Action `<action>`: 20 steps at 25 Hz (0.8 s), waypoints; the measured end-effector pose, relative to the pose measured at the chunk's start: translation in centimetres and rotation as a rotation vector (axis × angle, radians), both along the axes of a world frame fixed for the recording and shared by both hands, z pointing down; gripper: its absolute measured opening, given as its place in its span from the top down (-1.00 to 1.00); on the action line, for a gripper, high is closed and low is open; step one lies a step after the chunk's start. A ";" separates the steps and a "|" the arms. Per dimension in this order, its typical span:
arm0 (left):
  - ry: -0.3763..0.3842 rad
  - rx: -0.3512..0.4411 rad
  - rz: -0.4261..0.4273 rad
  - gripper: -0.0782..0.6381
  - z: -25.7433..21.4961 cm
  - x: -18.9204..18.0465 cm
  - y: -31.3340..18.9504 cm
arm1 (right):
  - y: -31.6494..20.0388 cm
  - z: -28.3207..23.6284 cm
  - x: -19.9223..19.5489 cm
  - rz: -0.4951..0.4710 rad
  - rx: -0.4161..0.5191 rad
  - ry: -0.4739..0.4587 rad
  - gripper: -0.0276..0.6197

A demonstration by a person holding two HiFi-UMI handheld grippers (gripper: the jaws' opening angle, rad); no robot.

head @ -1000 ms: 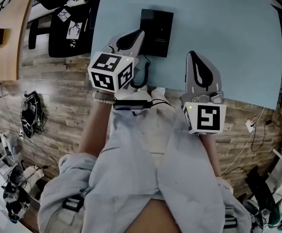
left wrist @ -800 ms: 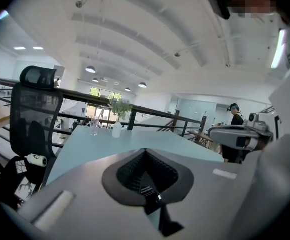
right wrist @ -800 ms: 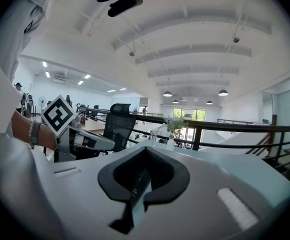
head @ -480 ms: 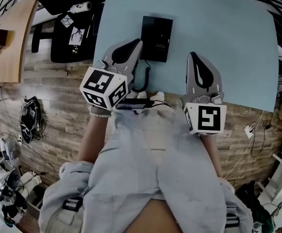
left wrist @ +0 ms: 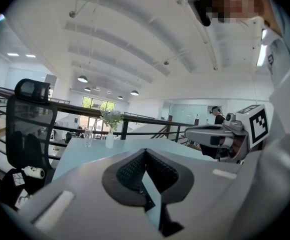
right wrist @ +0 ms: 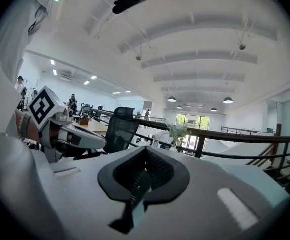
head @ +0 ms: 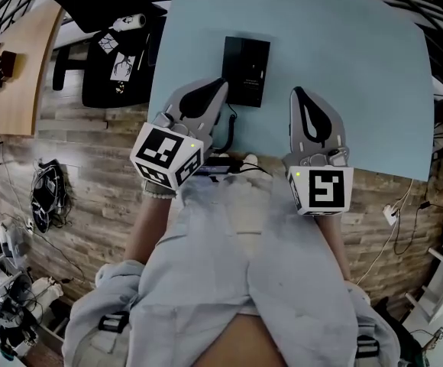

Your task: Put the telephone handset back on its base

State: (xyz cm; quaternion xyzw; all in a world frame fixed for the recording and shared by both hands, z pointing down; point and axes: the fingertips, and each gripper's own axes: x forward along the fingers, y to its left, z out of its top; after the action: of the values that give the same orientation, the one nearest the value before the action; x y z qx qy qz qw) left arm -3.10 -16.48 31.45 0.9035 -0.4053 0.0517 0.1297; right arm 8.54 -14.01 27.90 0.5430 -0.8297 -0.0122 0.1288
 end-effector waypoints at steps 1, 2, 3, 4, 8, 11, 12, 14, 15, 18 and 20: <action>-0.001 0.001 0.000 0.77 -0.1 0.0 0.0 | 0.0 -0.1 0.0 -0.004 0.001 0.000 0.90; -0.001 0.002 -0.002 0.77 -0.2 0.0 0.1 | 0.1 -0.2 0.0 -0.007 0.002 0.001 0.90; 0.001 0.003 -0.003 0.77 -0.3 0.0 0.1 | 0.1 -0.2 0.1 -0.010 0.003 0.001 0.90; 0.002 0.004 -0.003 0.77 -0.4 0.1 0.0 | 0.1 -0.2 0.1 -0.013 0.004 0.001 0.90; 0.006 0.009 -0.007 0.77 -0.6 0.0 0.0 | 0.0 -0.1 0.0 -0.015 0.003 -0.001 0.90; 0.008 0.021 -0.012 0.77 -0.7 -0.3 0.0 | 0.0 -0.1 -0.3 -0.023 0.003 0.003 0.90; 0.007 0.022 -0.014 0.77 -0.7 -0.4 0.0 | 0.0 0.0 -0.4 -0.025 0.003 0.005 0.90; 0.005 0.023 -0.021 0.77 -0.6 -0.5 -0.1 | 0.0 0.1 -0.5 -0.030 0.004 0.006 0.90; 0.004 0.023 -0.024 0.77 -0.6 -0.6 -0.1 | 0.1 0.1 -0.5 -0.033 0.004 0.007 0.90; 0.006 0.022 -0.031 0.77 -0.7 -0.6 -0.1 | 0.1 0.0 -0.4 -0.038 0.002 0.013 0.90; 0.007 0.022 -0.033 0.77 -0.6 -0.6 -0.2 | 0.1 0.1 -0.4 -0.038 0.000 0.017 0.90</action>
State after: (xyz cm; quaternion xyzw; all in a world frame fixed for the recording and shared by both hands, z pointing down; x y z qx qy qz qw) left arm -3.74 -16.64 30.81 0.8981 -0.4204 0.0421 0.1219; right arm 8.10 -13.91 27.96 0.5268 -0.8389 -0.0191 0.1355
